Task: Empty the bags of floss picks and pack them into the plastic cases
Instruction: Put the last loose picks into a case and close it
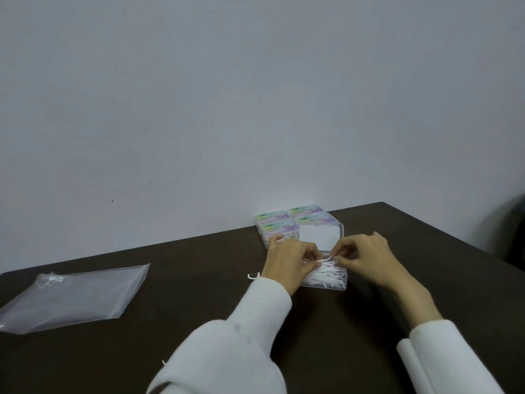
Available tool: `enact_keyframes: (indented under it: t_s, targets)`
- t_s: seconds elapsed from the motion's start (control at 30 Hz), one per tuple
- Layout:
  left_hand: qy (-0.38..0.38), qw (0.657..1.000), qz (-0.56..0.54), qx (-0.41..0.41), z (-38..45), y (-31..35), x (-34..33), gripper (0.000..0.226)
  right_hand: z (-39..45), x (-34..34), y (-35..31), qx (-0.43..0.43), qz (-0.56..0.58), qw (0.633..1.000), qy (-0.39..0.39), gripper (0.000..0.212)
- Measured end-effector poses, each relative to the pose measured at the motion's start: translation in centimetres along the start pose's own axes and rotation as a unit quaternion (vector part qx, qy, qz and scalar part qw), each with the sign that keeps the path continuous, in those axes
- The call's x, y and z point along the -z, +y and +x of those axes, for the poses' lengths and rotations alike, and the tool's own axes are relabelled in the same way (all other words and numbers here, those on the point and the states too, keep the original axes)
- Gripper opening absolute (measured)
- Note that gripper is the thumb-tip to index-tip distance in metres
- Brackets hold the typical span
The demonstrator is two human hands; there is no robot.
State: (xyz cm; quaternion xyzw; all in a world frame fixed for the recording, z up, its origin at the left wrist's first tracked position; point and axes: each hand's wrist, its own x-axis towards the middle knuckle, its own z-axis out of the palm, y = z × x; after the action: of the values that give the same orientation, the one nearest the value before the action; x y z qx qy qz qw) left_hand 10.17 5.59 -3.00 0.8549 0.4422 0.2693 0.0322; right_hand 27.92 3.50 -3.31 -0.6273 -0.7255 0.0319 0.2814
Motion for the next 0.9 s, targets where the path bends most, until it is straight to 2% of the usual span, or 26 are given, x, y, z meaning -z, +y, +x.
enact_keyframes:
  t_s: [0.1, 0.17, 0.33, 0.4, 0.57, 0.67, 0.83, 0.9]
  targets:
    - [-0.021, 1.000, 0.003, 0.006, 0.2, -0.1, -0.6, 0.019, -0.1, -0.1, -0.1, 0.016, -0.004, 1.000, -0.022, 0.020]
    - [-0.035, 0.999, -0.010, 0.017, 0.1, -0.3, -0.7, 0.023, -0.2, 0.1, -0.4, 0.016, -0.009, 1.000, -0.010, 0.019]
    - [-0.009, 0.992, -0.120, 0.042, -1.0, -1.2, -0.1, 0.024, -0.5, 0.6, -1.0, 0.017, -0.018, 0.999, 0.030, 0.020]
    - [-0.004, 0.992, -0.121, 0.042, -1.6, -1.9, 0.4, 0.023, -0.4, 0.2, -1.2, 0.028, -0.016, 0.999, 0.021, 0.020]
    - [-0.051, 0.991, -0.110, 0.065, -3.4, -4.8, 2.7, 0.022, -0.1, -0.7, -3.0, 0.063, -0.020, 0.998, 0.011, 0.015]
    - [-0.058, 0.990, -0.097, 0.081, -5.0, -6.4, 4.4, 0.023, -0.5, -1.5, -5.4, 0.097, -0.057, 0.993, -0.031, 0.025]
    - [-0.109, 0.989, -0.036, 0.095, -7.5, -9.1, 6.8, 0.025, -0.8, -3.5, -9.1, 0.113, -0.155, 0.969, -0.155, 0.051]
    - [-0.131, 0.985, -0.043, 0.106, -8.7, -10.1, 7.9, 0.024, -1.1, -4.0, -9.8, 0.111, -0.190, 0.959, -0.177, 0.052]
